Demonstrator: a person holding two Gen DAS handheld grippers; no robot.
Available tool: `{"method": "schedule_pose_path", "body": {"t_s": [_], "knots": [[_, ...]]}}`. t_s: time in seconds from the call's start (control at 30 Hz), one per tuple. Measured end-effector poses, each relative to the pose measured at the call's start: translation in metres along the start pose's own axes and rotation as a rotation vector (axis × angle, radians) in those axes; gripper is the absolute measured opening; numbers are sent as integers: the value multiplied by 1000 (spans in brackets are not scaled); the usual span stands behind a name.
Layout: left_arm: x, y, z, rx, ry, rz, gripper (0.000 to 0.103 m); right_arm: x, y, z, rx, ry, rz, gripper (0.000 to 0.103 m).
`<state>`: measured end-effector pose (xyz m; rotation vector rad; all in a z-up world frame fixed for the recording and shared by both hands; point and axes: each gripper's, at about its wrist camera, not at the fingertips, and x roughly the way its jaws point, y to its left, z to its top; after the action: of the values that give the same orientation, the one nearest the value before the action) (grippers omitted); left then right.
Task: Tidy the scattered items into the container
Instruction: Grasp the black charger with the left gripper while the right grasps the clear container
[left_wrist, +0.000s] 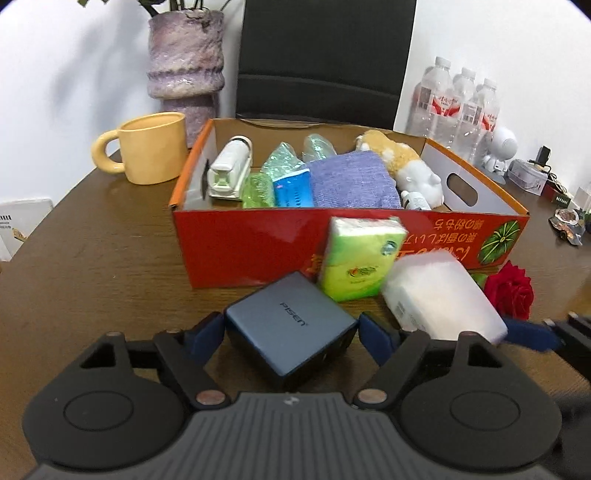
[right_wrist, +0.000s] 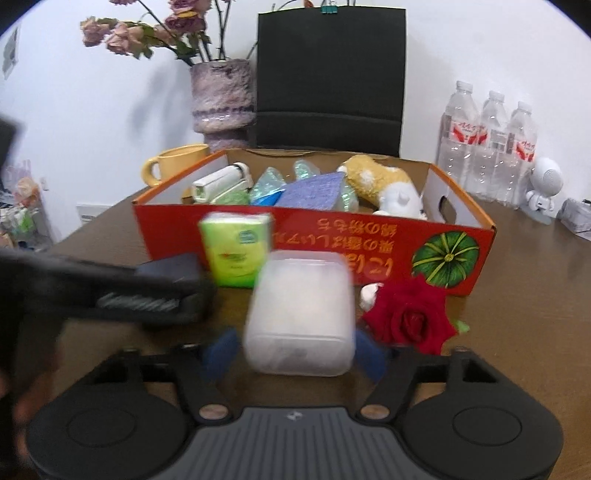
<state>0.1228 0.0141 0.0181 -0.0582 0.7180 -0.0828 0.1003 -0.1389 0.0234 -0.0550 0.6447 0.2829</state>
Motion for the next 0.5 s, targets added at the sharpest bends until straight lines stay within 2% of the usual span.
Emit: {"method": "schedule_pose_path", "body": {"t_s": [0.17,0.27,0.4,0.47,0.5], "knots": [[-26,10,-20,-7,-6,-38,81,-11,-2,-4,3,17,37,62],[-50,8,-42,68,-11,-85,81,-40,2,-24,-12,35,55,62],[-82,5,-72,159,-21,-184,83,-83,5,-50,-27,50,42,63],[-91,2,-79,170,-36,-179,90,-96,4,-55,-21,40,38,68],[-94,-1,-79,154,-54,-141,98,-98,3,-54,-17,25,31,75]]}}
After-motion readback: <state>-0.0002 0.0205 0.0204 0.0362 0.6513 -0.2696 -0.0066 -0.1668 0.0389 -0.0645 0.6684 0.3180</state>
